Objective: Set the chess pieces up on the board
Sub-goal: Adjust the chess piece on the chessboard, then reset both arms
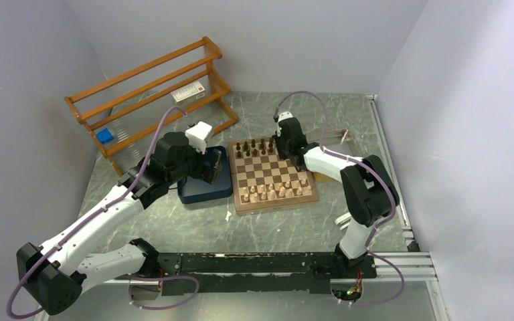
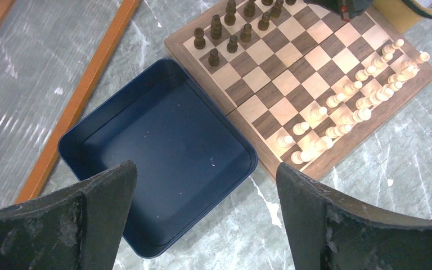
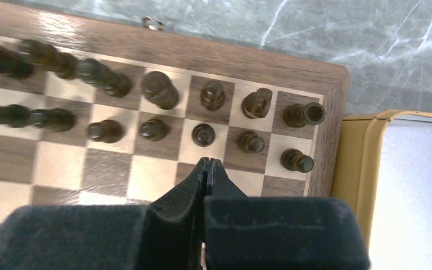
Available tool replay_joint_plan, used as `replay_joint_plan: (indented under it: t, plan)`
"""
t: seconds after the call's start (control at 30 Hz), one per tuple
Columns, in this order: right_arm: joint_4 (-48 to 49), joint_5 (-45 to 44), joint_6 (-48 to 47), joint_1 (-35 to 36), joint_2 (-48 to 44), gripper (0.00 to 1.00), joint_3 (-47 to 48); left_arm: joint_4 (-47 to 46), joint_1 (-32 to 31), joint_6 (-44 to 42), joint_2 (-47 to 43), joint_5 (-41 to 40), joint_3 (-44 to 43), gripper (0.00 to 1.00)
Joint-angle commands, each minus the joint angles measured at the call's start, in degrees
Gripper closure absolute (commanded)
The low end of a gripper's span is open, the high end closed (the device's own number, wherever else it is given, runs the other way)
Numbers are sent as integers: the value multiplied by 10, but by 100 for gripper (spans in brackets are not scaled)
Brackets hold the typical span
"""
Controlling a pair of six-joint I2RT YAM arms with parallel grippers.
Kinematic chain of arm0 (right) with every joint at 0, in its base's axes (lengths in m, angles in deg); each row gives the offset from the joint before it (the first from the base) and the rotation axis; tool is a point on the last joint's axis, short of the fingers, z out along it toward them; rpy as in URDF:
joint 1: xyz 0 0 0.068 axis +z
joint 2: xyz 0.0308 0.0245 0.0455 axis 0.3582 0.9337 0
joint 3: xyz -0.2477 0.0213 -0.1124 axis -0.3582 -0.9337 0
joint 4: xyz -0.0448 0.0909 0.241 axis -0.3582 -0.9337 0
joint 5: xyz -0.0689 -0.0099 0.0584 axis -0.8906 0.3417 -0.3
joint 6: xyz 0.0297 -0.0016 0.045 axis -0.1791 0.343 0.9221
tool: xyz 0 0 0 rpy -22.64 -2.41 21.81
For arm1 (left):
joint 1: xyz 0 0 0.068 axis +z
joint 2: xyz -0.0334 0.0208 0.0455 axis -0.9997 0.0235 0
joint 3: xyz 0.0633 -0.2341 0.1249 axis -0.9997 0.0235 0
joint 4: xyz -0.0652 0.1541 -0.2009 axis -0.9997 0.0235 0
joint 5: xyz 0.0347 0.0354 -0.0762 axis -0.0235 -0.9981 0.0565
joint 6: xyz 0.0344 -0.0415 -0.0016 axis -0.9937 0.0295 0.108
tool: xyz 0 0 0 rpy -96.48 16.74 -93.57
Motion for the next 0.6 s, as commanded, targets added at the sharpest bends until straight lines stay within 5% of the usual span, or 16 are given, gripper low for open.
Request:
replay_joint_plan:
  t: [0.0, 0.3, 0.37, 0.4, 0.57]
  plan:
    - [-60, 47, 38, -4, -75, 100, 33, -9, 0, 5, -13, -10, 2, 2]
    - [-127, 113, 105, -4, -288, 48, -8, 20, 0, 55, -3, 12, -62, 2]
    - [-150, 119, 109, -4, -340, 29, -17, 25, 0, 68, -3, 19, -82, 2]
    - [-163, 119, 112, -4, -363, 6, -21, 27, 0, 74, -3, 20, -92, 2]
    - [-221, 99, 139, -4, -467, 0, -32, 17, 1, 105, -22, 14, -123, 2]
